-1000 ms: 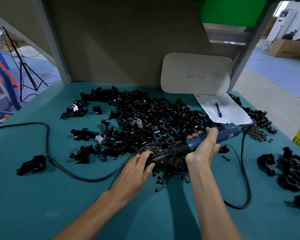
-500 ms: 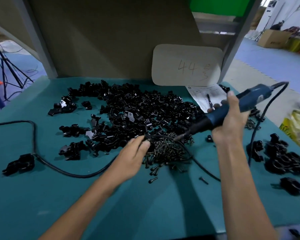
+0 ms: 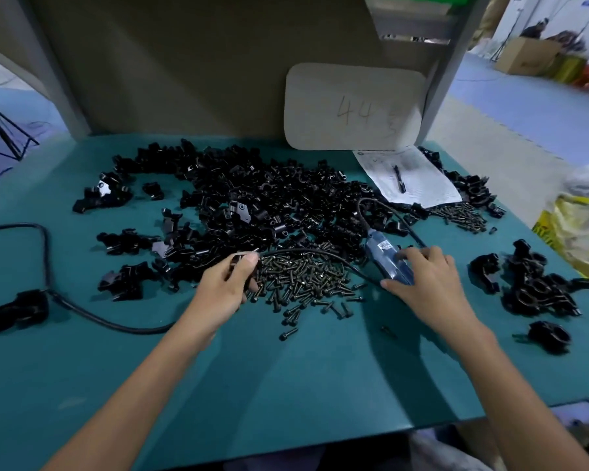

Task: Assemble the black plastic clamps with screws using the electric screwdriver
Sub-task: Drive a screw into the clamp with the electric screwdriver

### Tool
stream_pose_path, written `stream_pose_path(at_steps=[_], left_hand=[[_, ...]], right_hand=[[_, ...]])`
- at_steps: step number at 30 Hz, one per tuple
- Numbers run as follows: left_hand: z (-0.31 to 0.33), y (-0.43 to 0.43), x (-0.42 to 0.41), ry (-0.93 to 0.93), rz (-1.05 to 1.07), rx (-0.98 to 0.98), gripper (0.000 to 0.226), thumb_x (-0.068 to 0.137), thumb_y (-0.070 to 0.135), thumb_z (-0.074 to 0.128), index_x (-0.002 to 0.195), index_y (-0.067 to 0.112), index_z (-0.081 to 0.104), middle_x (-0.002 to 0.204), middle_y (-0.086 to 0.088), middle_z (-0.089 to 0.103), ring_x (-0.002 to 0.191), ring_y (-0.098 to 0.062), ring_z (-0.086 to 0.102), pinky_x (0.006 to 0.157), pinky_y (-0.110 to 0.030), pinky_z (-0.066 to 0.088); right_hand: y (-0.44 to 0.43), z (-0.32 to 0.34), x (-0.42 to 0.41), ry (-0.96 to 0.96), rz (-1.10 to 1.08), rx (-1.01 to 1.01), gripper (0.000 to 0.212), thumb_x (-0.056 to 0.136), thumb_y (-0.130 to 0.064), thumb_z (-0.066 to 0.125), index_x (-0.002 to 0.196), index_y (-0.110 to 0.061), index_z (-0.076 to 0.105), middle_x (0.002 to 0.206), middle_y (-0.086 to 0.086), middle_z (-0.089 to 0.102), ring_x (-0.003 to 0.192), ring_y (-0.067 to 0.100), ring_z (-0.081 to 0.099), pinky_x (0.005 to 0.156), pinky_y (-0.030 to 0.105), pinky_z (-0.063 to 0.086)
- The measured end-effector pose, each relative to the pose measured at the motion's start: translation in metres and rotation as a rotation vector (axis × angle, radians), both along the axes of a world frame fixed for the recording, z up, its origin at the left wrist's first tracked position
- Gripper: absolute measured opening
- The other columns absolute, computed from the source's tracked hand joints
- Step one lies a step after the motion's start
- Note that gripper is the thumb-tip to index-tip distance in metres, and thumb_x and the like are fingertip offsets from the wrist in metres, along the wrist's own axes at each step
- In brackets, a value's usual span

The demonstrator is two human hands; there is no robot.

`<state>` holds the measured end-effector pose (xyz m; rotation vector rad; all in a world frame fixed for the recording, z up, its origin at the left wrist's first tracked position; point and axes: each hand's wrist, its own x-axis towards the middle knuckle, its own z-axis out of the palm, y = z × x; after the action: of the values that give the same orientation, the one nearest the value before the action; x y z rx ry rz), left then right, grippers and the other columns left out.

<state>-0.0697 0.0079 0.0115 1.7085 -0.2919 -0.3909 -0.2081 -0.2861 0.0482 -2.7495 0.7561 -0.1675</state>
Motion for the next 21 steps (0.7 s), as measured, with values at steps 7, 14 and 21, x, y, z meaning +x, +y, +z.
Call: stream_pose_path(at_steps=[7,14,21], left_hand=[[-0.012,0.004,-0.002,-0.309,-0.008,0.273,0.04,0.09,0.078,0.035,0.105,0.05,0.058,0.063,0.014,0.057,0.055,-0.001,0.051,0.054,-0.02,0.039],[-0.016,-0.001,-0.008,-0.386,0.01,0.264,0.028,0.094,0.07,0.035,0.101,0.05,0.053,0.066,0.02,0.058,0.058,0.001,0.051,0.053,-0.013,0.038],[-0.018,-0.006,-0.013,-0.432,-0.009,0.323,0.05,0.101,0.055,0.04,0.141,0.027,0.052,0.122,0.007,0.064,0.114,-0.009,0.058,0.098,-0.032,0.047]], right_hand=[[0.023,-0.006,-0.023,0.389,0.24,0.015,0.008,0.099,-0.026,0.061,0.105,-0.021,0.059,0.079,-0.009,0.061,0.082,0.017,0.06,0.071,0.032,0.048],[0.038,0.001,-0.005,-0.055,0.177,0.341,0.013,0.084,-0.023,0.072,0.085,-0.032,0.062,0.072,-0.009,0.067,0.07,0.008,0.065,0.069,0.033,0.055],[0.087,0.011,0.035,-0.482,0.278,0.945,0.011,0.089,-0.007,0.078,0.094,-0.018,0.077,0.08,0.008,0.076,0.072,0.024,0.073,0.077,0.036,0.063]])
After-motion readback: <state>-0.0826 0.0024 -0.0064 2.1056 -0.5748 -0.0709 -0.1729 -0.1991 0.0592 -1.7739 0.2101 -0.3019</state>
